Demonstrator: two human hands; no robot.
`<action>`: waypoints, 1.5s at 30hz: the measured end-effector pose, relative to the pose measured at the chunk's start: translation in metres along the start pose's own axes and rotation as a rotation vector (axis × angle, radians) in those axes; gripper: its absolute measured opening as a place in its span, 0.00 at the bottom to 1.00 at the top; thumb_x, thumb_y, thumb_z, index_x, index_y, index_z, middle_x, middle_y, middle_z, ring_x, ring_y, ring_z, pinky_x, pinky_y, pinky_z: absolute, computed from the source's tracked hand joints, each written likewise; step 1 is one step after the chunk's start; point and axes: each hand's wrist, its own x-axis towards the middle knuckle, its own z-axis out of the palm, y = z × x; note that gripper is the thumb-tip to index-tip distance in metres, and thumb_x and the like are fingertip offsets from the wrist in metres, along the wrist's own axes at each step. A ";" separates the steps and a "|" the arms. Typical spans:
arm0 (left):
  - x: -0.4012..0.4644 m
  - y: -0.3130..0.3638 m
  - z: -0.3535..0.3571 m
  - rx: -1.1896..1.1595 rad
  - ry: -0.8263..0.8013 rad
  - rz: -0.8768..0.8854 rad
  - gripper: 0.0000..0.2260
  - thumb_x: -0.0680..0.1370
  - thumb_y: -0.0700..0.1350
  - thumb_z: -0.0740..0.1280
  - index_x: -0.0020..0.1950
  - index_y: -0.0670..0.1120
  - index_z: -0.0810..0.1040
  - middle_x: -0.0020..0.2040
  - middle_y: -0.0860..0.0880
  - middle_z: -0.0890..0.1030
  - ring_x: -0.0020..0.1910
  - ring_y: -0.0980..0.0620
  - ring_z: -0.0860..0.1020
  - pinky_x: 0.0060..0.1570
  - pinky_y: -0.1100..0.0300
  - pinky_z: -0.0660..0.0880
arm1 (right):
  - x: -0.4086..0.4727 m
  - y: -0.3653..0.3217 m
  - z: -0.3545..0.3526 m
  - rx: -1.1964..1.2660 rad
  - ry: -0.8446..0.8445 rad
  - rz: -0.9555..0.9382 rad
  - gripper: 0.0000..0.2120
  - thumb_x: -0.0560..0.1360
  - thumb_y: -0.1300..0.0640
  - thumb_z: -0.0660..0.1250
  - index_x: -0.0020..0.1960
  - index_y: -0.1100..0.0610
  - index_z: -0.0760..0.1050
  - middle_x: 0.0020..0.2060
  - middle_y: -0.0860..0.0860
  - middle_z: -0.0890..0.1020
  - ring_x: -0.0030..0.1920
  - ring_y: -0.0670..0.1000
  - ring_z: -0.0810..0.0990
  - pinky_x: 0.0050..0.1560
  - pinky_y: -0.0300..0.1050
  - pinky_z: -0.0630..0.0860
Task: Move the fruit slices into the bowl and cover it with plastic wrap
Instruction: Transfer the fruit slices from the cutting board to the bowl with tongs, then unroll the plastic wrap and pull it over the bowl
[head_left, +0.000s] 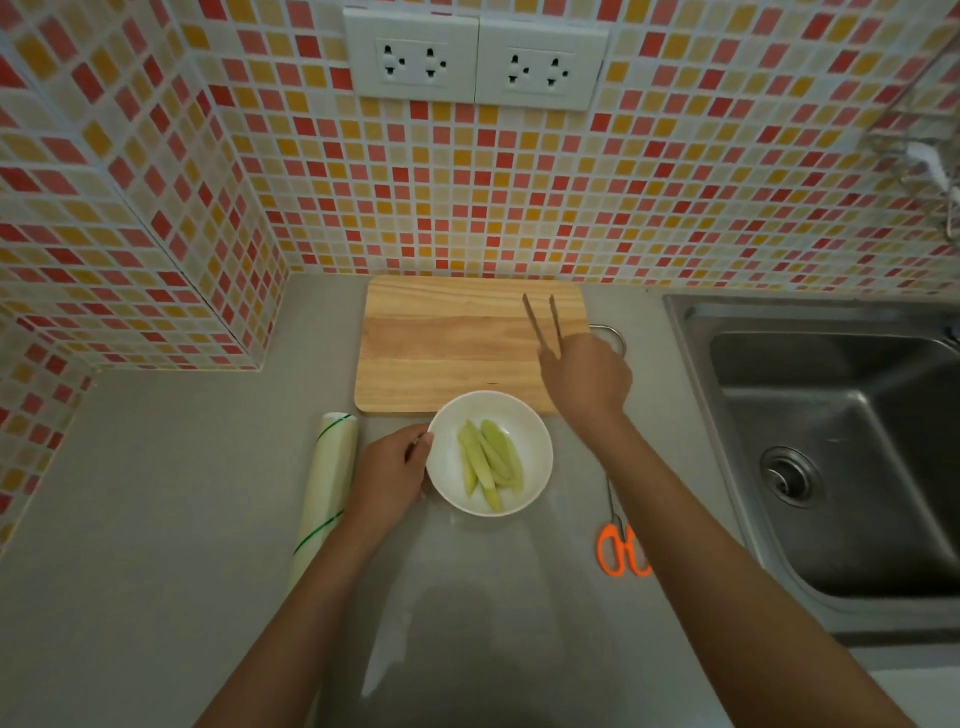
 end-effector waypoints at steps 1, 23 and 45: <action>0.000 0.000 0.000 -0.003 0.001 -0.003 0.12 0.81 0.45 0.58 0.41 0.51 0.79 0.27 0.45 0.78 0.26 0.45 0.77 0.36 0.49 0.77 | 0.016 0.000 0.009 -0.014 0.000 0.008 0.17 0.78 0.48 0.61 0.53 0.61 0.79 0.51 0.57 0.83 0.52 0.59 0.81 0.44 0.46 0.73; -0.020 0.008 -0.003 -0.007 -0.028 -0.008 0.11 0.80 0.43 0.61 0.57 0.51 0.81 0.27 0.47 0.79 0.24 0.52 0.76 0.37 0.57 0.76 | -0.060 0.056 0.042 0.274 -0.372 -0.091 0.18 0.78 0.49 0.61 0.43 0.62 0.80 0.33 0.54 0.80 0.36 0.58 0.81 0.38 0.49 0.76; -0.106 -0.001 0.002 0.076 -0.040 -0.013 0.11 0.79 0.41 0.60 0.53 0.47 0.82 0.25 0.49 0.78 0.23 0.54 0.76 0.35 0.60 0.75 | -0.158 0.083 0.050 0.410 -0.311 0.021 0.15 0.78 0.58 0.60 0.35 0.63 0.73 0.35 0.64 0.83 0.26 0.57 0.74 0.36 0.56 0.79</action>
